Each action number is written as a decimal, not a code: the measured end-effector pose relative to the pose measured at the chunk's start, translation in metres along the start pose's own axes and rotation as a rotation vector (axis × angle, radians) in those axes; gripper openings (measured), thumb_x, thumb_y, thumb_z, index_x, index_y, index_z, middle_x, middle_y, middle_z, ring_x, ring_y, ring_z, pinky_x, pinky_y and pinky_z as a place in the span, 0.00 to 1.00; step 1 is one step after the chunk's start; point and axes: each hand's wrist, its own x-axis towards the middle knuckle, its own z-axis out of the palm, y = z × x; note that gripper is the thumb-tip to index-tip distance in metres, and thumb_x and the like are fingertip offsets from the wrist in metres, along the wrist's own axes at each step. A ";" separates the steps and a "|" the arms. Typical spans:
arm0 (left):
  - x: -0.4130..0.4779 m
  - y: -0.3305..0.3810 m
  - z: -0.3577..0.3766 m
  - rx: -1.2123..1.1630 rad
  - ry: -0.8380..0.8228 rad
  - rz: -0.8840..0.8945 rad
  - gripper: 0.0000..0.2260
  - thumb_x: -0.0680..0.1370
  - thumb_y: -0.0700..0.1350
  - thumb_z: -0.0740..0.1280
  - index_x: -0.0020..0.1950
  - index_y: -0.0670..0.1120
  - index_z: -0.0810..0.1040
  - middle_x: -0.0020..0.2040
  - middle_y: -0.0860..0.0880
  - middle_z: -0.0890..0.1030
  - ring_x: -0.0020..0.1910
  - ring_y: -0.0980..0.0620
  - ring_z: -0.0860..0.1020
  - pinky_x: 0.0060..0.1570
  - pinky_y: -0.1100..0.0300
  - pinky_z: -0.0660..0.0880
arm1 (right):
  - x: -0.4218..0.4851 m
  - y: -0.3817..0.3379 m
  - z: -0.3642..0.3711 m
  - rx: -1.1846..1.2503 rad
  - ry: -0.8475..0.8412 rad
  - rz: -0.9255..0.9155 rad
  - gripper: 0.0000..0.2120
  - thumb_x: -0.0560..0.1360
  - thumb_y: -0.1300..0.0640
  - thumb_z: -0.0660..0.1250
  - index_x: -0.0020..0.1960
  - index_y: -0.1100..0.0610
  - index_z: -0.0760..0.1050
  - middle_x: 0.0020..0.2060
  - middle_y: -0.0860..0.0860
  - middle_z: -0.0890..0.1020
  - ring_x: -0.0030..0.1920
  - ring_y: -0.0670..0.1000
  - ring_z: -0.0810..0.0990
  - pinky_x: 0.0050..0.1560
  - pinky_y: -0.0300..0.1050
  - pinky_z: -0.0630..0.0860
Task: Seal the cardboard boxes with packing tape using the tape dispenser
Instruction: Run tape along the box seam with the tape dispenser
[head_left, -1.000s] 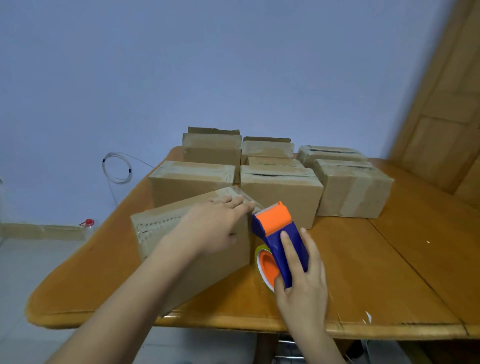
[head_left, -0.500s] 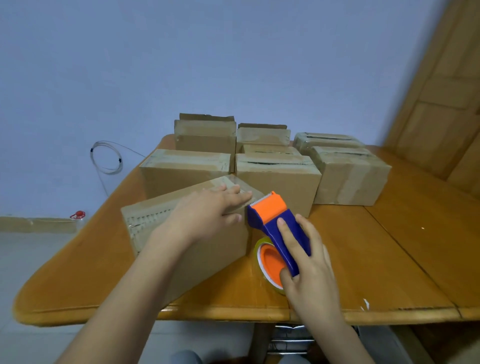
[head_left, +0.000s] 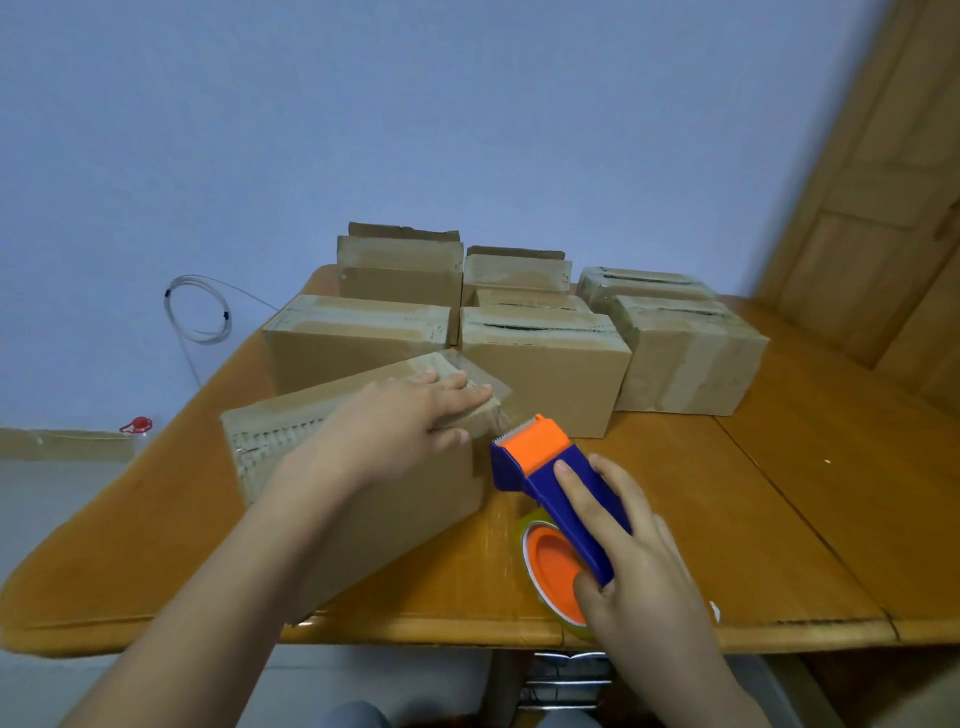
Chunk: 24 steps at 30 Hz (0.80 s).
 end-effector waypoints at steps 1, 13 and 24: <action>0.000 -0.001 0.001 -0.003 0.000 0.001 0.24 0.83 0.53 0.56 0.77 0.63 0.51 0.79 0.58 0.51 0.78 0.55 0.50 0.73 0.55 0.55 | 0.000 -0.001 -0.003 0.000 -0.030 0.014 0.49 0.75 0.57 0.67 0.65 0.24 0.30 0.70 0.34 0.42 0.61 0.41 0.58 0.45 0.30 0.70; 0.001 -0.004 0.001 -0.051 -0.014 0.003 0.24 0.82 0.53 0.57 0.76 0.63 0.52 0.78 0.59 0.52 0.78 0.55 0.50 0.74 0.54 0.56 | -0.003 -0.015 -0.015 -0.034 -0.141 0.119 0.40 0.78 0.45 0.60 0.60 0.30 0.24 0.65 0.44 0.52 0.64 0.43 0.59 0.51 0.28 0.71; 0.000 -0.005 -0.001 -0.091 -0.026 0.018 0.25 0.82 0.52 0.59 0.76 0.63 0.53 0.78 0.60 0.53 0.77 0.56 0.50 0.74 0.53 0.55 | -0.010 -0.020 -0.019 -0.014 -0.137 0.152 0.39 0.78 0.44 0.60 0.61 0.29 0.26 0.53 0.42 0.54 0.51 0.41 0.66 0.36 0.26 0.67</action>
